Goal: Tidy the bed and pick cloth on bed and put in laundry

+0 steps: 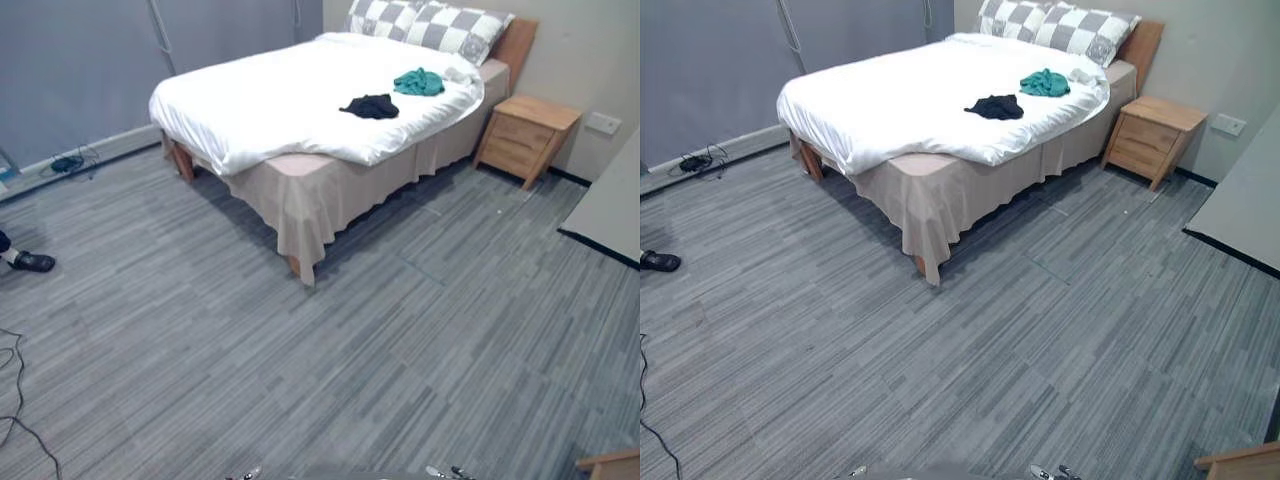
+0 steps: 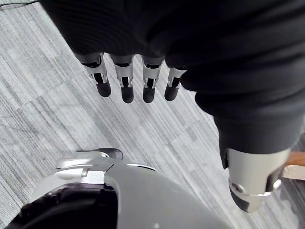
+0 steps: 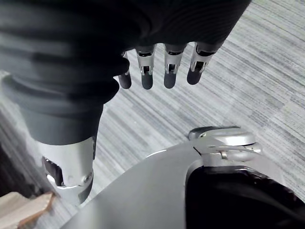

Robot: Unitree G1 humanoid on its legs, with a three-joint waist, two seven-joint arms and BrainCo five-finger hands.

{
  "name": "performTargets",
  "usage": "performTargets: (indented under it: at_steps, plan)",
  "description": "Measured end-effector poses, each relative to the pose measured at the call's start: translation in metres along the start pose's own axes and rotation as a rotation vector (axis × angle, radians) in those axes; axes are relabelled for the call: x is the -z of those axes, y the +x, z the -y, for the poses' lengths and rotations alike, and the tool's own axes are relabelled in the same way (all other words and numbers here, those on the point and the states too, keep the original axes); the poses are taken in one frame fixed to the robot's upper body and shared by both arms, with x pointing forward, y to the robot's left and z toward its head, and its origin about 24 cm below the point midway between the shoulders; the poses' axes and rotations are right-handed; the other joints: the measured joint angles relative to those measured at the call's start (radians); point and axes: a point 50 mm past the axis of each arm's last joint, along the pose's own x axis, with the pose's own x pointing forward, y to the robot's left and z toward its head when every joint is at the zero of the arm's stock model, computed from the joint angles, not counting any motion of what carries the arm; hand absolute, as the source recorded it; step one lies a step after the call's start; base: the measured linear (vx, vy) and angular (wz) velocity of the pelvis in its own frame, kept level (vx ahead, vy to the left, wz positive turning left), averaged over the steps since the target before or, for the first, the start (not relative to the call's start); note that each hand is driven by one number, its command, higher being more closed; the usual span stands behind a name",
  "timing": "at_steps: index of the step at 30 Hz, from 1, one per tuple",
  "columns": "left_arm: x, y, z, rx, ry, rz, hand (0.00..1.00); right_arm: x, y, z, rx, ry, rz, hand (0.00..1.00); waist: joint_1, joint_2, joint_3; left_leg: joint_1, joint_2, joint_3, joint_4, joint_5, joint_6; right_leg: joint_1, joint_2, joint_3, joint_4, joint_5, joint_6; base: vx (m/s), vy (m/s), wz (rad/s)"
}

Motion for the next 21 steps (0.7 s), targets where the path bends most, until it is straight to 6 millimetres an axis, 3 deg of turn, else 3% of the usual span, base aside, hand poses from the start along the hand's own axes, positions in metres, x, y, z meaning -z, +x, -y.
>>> performTargets:
  at_steps: [5,7,21]
  plan:
    - [0.000,0.000,0.000,0.000,0.003,-0.007,0.00,-0.001,0.000,0.001,0.002,-0.003,0.000,0.00,0.000,0.001,0.003,0.011,0.000,0.001,-0.016,0.002,-0.004,0.022,0.001,-0.024,-0.029,0.002,0.006,0.02,-0.035,0.06]
    - [0.000,0.001,0.000,0.002,0.005,-0.019,0.00,-0.006,0.001,-0.001,-0.001,-0.004,0.011,0.00,0.000,0.002,0.011,0.026,0.000,0.004,-0.040,0.016,-0.027,0.030,0.001,-0.034,-0.033,0.004,0.024,0.01,-0.044,0.05]
    - [-0.005,0.001,0.001,0.003,0.008,-0.020,0.00,-0.017,0.004,-0.004,-0.008,0.004,0.034,0.00,0.001,0.004,0.040,0.048,0.003,0.024,-0.058,0.017,-0.026,0.041,0.005,-0.035,-0.039,-0.001,0.030,-0.04,-0.029,-0.02]
